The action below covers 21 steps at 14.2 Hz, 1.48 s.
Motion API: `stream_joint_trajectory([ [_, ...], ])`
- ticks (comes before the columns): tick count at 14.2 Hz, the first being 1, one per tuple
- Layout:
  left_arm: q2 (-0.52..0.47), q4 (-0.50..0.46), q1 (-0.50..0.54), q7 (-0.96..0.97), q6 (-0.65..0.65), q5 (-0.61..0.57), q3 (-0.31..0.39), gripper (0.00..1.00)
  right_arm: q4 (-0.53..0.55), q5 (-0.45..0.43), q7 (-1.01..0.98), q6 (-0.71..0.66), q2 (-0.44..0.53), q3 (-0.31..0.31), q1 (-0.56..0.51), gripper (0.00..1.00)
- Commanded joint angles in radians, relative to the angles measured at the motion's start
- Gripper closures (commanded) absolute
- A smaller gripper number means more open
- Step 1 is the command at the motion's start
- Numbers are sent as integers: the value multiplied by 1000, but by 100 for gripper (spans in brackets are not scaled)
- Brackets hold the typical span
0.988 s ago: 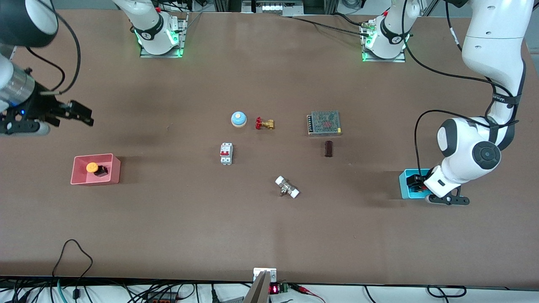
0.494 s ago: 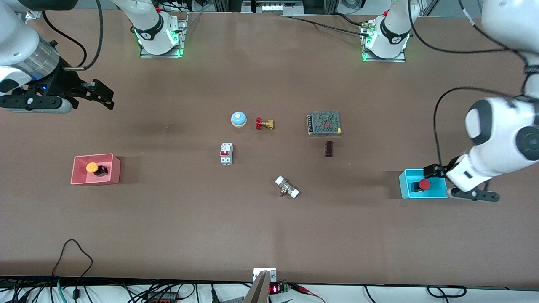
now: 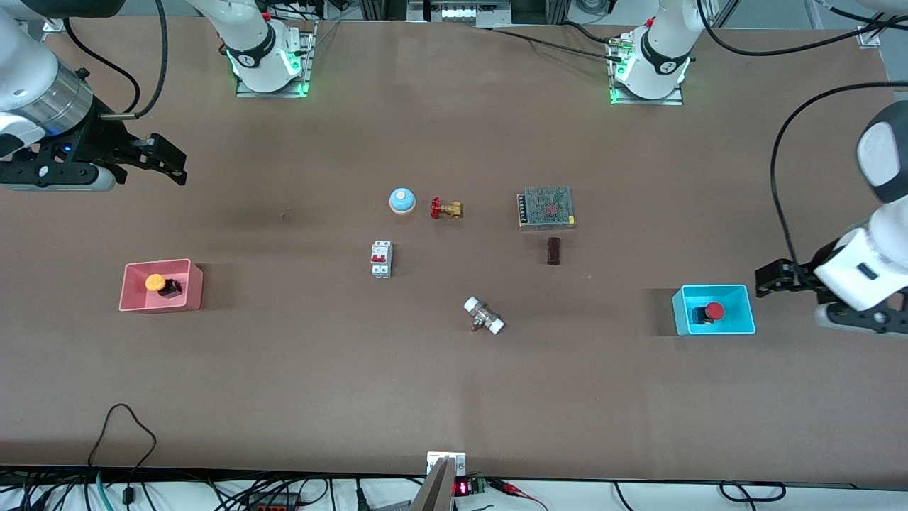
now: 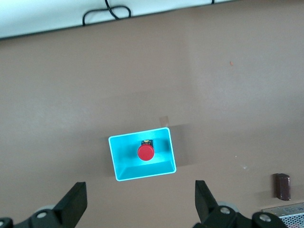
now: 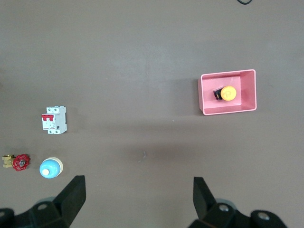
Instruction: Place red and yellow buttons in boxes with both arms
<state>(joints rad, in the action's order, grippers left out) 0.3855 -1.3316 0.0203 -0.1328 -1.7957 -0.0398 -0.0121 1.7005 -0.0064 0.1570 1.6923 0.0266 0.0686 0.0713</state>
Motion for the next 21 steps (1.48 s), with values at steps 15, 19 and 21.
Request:
stream_joint_trajectory([
  [15, -418, -411, 12, -57, 93, -23, -62, 0, -45, -15, -10, -33, -25, 2, 2, 0],
  [19, -418, -411, 9, -45, 114, -23, -68, 0, -45, -17, -10, -34, -28, 0, 1, 0],
  [21, -418, -411, 9, -25, 116, -23, -71, 0, -45, -17, -10, -36, -30, 0, 1, 0],
])
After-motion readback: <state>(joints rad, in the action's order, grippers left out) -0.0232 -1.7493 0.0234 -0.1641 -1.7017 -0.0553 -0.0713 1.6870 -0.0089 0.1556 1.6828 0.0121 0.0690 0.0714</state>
